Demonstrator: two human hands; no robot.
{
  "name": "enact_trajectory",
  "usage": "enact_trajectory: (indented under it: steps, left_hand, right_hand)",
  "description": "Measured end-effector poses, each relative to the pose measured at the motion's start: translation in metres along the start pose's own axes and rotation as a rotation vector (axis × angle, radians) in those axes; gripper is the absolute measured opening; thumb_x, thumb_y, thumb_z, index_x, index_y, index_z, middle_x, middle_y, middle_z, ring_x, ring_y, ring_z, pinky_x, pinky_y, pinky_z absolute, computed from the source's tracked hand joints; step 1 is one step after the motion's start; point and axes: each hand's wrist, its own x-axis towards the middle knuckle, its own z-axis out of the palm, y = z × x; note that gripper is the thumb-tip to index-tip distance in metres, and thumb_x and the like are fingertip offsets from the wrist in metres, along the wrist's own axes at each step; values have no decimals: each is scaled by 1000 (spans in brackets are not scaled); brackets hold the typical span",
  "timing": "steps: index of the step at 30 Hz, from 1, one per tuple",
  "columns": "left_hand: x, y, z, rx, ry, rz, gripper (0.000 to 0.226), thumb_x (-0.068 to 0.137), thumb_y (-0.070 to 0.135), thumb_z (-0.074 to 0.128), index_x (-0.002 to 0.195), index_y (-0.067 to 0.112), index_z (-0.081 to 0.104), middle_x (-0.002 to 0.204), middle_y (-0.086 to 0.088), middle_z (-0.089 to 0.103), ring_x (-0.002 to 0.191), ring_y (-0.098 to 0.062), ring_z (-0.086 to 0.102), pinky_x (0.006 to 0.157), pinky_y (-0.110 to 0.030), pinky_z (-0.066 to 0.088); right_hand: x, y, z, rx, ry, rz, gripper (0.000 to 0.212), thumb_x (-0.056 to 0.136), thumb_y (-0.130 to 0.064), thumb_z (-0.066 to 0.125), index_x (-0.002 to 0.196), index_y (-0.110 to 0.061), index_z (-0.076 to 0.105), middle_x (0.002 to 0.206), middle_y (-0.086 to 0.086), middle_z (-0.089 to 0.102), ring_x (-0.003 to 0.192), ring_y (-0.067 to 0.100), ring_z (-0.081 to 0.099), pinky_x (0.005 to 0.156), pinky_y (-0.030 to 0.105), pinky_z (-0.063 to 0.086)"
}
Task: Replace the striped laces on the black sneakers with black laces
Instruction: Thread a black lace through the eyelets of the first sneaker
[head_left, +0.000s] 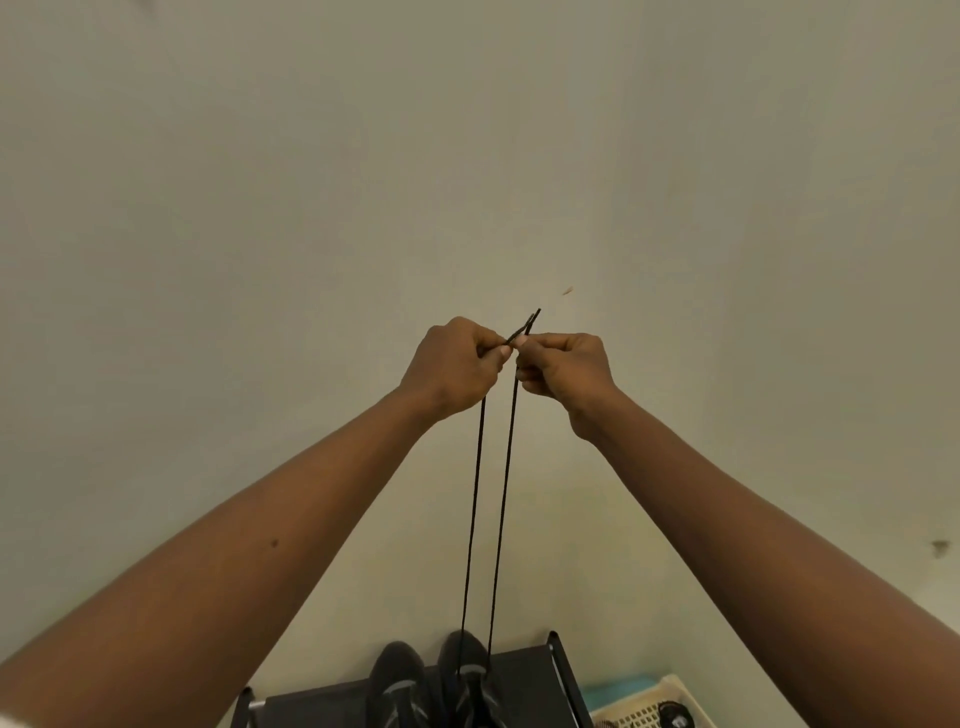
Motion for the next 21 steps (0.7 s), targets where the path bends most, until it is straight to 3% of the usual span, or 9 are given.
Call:
enact_trajectory:
  steps: [3, 7, 13, 15, 18, 21]
  left_hand:
    - [6, 1, 0, 28, 0, -2, 35, 102, 25, 60, 78, 1, 71, 69, -17, 66, 62, -33, 55, 61, -43, 49]
    - [8, 7, 0, 47, -3, -26, 36, 99, 17, 59, 66, 3, 62, 58, -8, 54, 54, -21, 47, 56, -32, 39]
    - [6, 8, 8, 31, -14, -9, 31, 100, 16, 56, 73, 10, 71, 56, 0, 54, 55, -17, 49, 58, -28, 37]
    - [4, 7, 9, 0, -19, 3, 30, 101, 20, 56, 80, 11, 75, 60, -1, 60, 59, -18, 55, 60, -32, 44]
    - [4, 3, 8, -63, -28, 1, 29, 102, 28, 59, 83, 15, 77, 77, -11, 73, 79, -27, 71, 78, -43, 58]
    - [4, 3, 6, -111, -25, -31, 29, 100, 27, 61, 80, 12, 76, 82, -18, 73, 85, -34, 71, 82, -52, 59]
  right_hand:
    - [0, -3, 2, 1, -1, -38, 13, 94, -22, 75, 88, -11, 80, 75, 6, 74, 71, 17, 68, 72, 26, 61]
    - [2, -8, 4, -15, -40, -108, 14, 95, -20, 74, 97, -8, 81, 82, 9, 78, 75, 17, 71, 76, 29, 62]
    - [4, -8, 2, -77, 1, -145, 11, 94, -16, 73, 95, -8, 80, 83, 13, 77, 69, 17, 68, 73, 30, 62]
    - [2, -10, 1, -71, 4, -124, 11, 95, -15, 71, 96, -7, 79, 82, 13, 77, 66, 15, 66, 71, 29, 61]
    - [-1, -13, 2, -58, 13, -103, 11, 95, -13, 71, 94, -4, 78, 74, 9, 74, 59, 13, 64, 65, 25, 57]
    - [1, -19, 3, -41, 15, -83, 10, 95, -12, 71, 91, -4, 77, 73, 8, 74, 59, 14, 65, 66, 25, 58]
